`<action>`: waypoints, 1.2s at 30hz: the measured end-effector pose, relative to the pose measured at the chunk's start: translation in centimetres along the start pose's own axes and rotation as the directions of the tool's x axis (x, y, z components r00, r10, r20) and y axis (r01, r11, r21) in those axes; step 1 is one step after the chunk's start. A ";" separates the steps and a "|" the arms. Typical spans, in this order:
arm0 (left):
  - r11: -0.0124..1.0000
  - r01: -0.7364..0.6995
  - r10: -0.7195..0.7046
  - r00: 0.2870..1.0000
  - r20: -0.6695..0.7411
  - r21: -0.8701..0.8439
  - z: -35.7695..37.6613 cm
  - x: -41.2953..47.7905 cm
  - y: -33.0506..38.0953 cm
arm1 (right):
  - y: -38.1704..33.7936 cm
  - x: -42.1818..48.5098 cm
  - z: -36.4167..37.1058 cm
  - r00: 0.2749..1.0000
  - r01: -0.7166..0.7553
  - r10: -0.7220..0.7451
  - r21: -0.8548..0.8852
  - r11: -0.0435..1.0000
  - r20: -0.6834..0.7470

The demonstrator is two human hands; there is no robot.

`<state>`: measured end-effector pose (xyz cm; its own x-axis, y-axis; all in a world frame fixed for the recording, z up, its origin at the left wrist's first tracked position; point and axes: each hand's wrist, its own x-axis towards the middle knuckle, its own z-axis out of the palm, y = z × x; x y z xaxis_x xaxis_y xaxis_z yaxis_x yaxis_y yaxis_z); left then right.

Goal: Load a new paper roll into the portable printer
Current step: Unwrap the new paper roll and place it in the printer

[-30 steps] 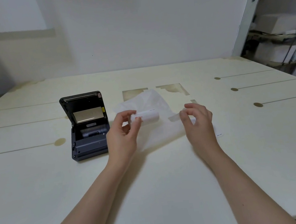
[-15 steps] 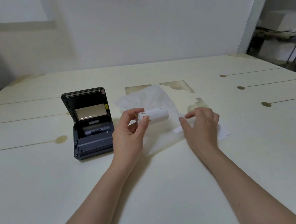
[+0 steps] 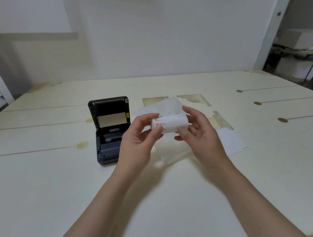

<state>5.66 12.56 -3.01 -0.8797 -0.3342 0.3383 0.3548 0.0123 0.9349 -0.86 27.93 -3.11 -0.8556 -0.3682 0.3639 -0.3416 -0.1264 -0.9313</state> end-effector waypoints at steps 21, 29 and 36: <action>0.988 0.052 -0.060 0.997 0.055 0.144 -4.3 -0.5 1.5 | -2.7 1.5 5.6 0.992 -0.120 0.121 -0.018 0.993 0.038; 0.964 0.031 -0.011 0.997 -0.080 0.264 -6.1 0.6 1.6 | -1.9 2.6 8.7 0.996 -0.044 0.056 -0.153 0.987 0.073; 0.920 0.038 0.049 0.976 -0.211 0.390 -8.4 1.6 1.3 | -0.9 3.7 11.2 0.990 0.122 -0.088 -0.352 0.928 0.110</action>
<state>7.37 4.12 -2.11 -0.7747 -0.5247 0.3529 0.1693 0.3656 0.9152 0.67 16.33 -1.09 -0.7741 -0.4549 0.4403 -0.5582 0.1622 -0.8137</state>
